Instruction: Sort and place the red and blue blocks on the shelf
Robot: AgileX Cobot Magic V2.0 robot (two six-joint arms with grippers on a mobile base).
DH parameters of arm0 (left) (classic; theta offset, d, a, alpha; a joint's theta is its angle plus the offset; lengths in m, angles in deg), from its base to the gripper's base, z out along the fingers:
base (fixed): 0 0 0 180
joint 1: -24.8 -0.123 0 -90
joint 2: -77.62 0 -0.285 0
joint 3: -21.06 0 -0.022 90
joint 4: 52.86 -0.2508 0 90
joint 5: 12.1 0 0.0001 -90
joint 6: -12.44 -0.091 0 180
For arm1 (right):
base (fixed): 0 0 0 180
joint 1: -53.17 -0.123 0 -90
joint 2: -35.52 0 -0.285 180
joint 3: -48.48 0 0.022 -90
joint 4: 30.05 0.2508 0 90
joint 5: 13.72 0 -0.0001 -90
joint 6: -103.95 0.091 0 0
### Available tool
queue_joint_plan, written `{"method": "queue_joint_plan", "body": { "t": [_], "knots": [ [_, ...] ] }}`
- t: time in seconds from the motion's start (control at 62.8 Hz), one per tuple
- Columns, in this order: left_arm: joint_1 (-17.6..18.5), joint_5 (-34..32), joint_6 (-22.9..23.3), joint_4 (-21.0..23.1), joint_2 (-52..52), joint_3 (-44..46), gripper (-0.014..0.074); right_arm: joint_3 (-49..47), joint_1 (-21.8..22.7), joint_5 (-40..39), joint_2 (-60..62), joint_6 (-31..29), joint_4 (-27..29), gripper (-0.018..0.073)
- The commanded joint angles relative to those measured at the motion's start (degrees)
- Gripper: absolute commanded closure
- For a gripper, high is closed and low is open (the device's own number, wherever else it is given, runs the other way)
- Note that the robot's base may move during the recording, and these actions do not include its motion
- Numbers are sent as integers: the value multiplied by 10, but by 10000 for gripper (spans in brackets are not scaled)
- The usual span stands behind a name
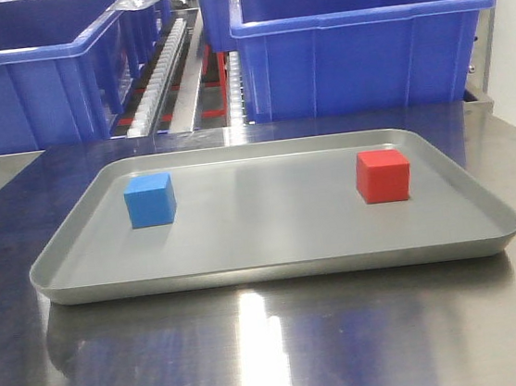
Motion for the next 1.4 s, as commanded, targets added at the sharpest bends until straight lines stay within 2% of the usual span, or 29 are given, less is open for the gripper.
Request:
{"method": "queue_joint_plan", "body": {
  "t": [0.0, 0.318, 0.398, 0.557, 0.669, 0.908, 1.13, 1.258, 1.385],
  "knots": [
    [3, -45, 5, 0, 10, -14, 472, -12, 3, -51, 11, -2, -1, 503],
    [3, -45, 5, 0, 10, -14, 472, -30, 3, -34, 11, -2, 4, 503],
    [3, -45, 5, 0, 10, -14, 472, -63, 3, 18, 11, -2, 4, 503],
    [3, -45, 5, 0, 10, -14, 472, -146, 3, 171, -21, -2, 4, 503],
    [3, -45, 5, 0, 10, -14, 472, -194, 3, 243, -85, -2, 8, 503],
    [3, -45, 5, 0, 10, -14, 472, -272, 3, 281, -266, -2, 16, 503],
    [3, -45, 5, 0, 10, -14, 472, -347, 2, 318, -456, -2, 73, 503],
    [3, -45, 5, 0, 10, -14, 472, -409, -27, 369, -553, 4, 60, 501],
    [3, -45, 5, 0, 10, -14, 472, -467, -76, 378, -631, 38, 43, 500]
  ]
}}
